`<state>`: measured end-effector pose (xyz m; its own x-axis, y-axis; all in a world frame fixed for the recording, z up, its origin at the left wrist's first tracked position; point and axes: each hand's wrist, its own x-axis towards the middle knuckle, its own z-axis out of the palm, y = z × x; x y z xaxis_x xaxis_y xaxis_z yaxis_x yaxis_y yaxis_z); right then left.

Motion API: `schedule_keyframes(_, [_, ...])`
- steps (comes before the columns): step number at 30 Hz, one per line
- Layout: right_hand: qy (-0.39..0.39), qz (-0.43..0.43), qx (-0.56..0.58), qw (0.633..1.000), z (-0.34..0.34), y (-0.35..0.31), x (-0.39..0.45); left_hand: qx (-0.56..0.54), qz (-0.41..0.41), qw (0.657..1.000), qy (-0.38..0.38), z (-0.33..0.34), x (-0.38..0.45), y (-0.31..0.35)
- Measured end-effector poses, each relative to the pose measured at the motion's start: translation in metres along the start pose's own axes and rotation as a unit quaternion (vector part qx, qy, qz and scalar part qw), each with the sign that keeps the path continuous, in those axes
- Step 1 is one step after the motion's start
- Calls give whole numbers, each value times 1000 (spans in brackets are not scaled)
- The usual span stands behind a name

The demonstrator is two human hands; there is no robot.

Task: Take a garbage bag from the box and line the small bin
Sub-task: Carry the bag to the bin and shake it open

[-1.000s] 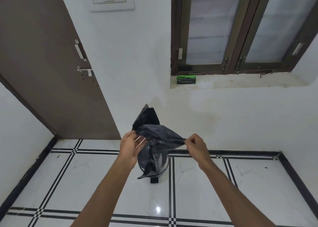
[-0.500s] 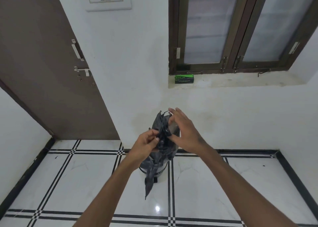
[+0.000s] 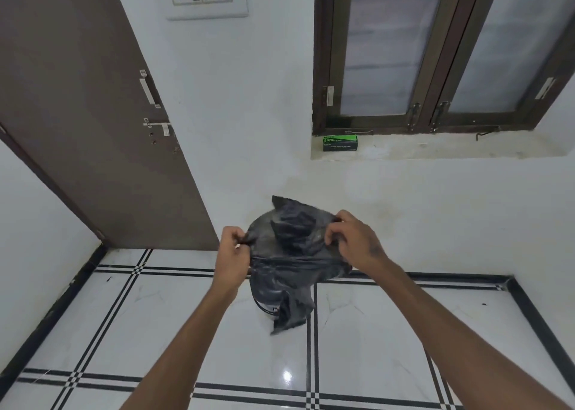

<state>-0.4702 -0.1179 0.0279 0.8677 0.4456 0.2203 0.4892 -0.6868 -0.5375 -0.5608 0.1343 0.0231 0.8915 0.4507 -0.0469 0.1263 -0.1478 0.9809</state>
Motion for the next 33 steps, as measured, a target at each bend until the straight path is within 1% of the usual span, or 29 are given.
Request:
schedule_keyframes(2, [-1, 25, -90, 996, -1, 17, -3, 80, 67, 994, 37, -16, 3, -5])
schedule_keyframes(4, [-13, 65, -142, 988, -4, 32, -7, 158, 103, 980, 62, -32, 7, -9])
schedule_keyframes(6, [-24, 110, -171, 979, -5, 44, -9, 225, 106, 966, 78, -44, 10, -12])
schedule_keyframes(8, [-39, 154, -192, 968, -5, 51, -8, 309, 107, 942, 78, -48, 12, -15])
schedule_keyframes(9, [-43, 181, -195, 963, -4, 52, -7, 335, 105, 933, 84, -47, 13, -16])
schedule_keyframes(10, [-44, 204, -193, 959, -2, 53, -7, 338, 98, 931, 100, -46, 13, -17])
schedule_keyframes(12, [-45, 235, -183, 954, 1, 56, -6, 308, 71, 939, 137, -42, 15, -15])
schedule_keyframes(15, [-34, 263, -149, 953, 6, 59, -8, 245, 38, 954, 170, -36, 17, -10])
schedule_keyframes(17, [-17, 283, -120, 951, 8, 60, -8, 150, 15, 969, 197, -30, 16, -8])
schedule_keyframes(19, [4, 297, -106, 949, 11, 55, -9, 42, -9, 975, 217, -22, 17, -6])
schedule_keyframes(22, [47, 307, -81, 947, 14, 50, -9, -100, -55, 966, 233, -14, 25, -3])
schedule_keyframes(24, [38, 289, -100, 951, 19, 50, -13, -214, -112, 945, 218, -12, 31, 1])
schedule_keyframes(25, [21, 279, -118, 953, 22, 52, -16, -246, -134, 937, 209, -11, 33, 1])
schedule_keyframes(26, [2, 266, -132, 955, 26, 55, -18, -246, -150, 936, 204, -11, 35, 0])
schedule_keyframes(27, [-25, 253, -138, 957, 30, 59, -21, -219, -160, 942, 198, -12, 36, -4])
schedule_keyframes(29, [-87, 226, -126, 962, 37, 63, -26, -126, -171, 963, 167, -15, 33, -18])
schedule_keyframes(31, [-163, 222, -121, 954, 40, 64, -28, -25, -171, 980, 104, -20, 28, -37])
schedule_keyframes(33, [-250, 232, -101, 934, 42, 62, -26, 61, -163, 984, 38, -27, 26, -47])
